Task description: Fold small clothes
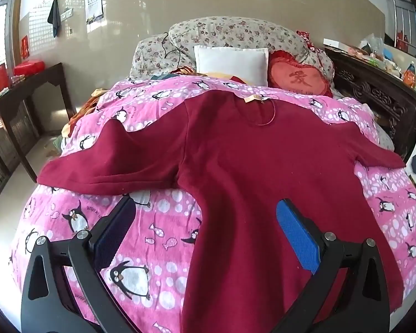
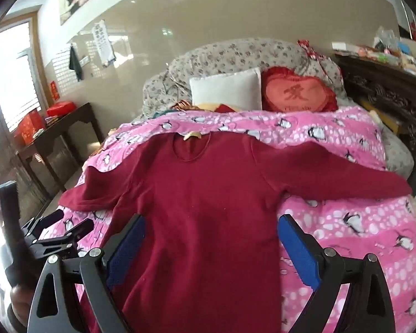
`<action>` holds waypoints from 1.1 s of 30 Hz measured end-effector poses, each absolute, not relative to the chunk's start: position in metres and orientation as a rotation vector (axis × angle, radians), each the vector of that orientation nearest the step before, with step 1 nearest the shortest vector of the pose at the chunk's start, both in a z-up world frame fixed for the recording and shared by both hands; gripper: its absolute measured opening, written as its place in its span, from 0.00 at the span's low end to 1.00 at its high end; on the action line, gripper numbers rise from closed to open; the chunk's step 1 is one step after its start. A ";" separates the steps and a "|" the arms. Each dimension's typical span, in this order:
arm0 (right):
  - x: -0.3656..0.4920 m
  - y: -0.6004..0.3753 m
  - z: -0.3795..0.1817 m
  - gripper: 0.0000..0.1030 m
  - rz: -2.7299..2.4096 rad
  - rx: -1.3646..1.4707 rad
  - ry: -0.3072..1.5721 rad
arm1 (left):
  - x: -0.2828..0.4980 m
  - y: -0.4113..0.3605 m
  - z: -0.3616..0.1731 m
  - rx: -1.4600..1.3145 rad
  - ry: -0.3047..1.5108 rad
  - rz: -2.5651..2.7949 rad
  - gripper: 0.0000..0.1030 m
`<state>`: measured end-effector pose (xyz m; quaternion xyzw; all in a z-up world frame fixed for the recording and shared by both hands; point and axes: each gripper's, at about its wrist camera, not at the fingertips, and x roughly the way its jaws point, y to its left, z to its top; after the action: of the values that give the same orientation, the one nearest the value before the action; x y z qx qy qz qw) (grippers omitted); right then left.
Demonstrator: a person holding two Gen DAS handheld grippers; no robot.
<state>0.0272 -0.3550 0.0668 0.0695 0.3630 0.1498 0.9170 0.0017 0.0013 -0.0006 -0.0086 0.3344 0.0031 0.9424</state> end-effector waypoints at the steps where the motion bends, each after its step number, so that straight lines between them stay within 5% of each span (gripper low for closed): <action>1: 0.032 -0.354 0.064 0.92 0.307 0.155 0.756 | 0.003 0.003 -0.001 -0.024 0.683 0.007 0.99; 33: 0.092 -0.278 0.030 0.92 0.274 0.053 0.788 | 0.053 0.038 -0.017 -0.105 0.753 0.057 0.99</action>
<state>0.0919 -0.2783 0.0302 0.0257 0.3828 0.1332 0.9138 0.0529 0.0380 -0.0174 -0.0511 0.3674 0.0276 0.9282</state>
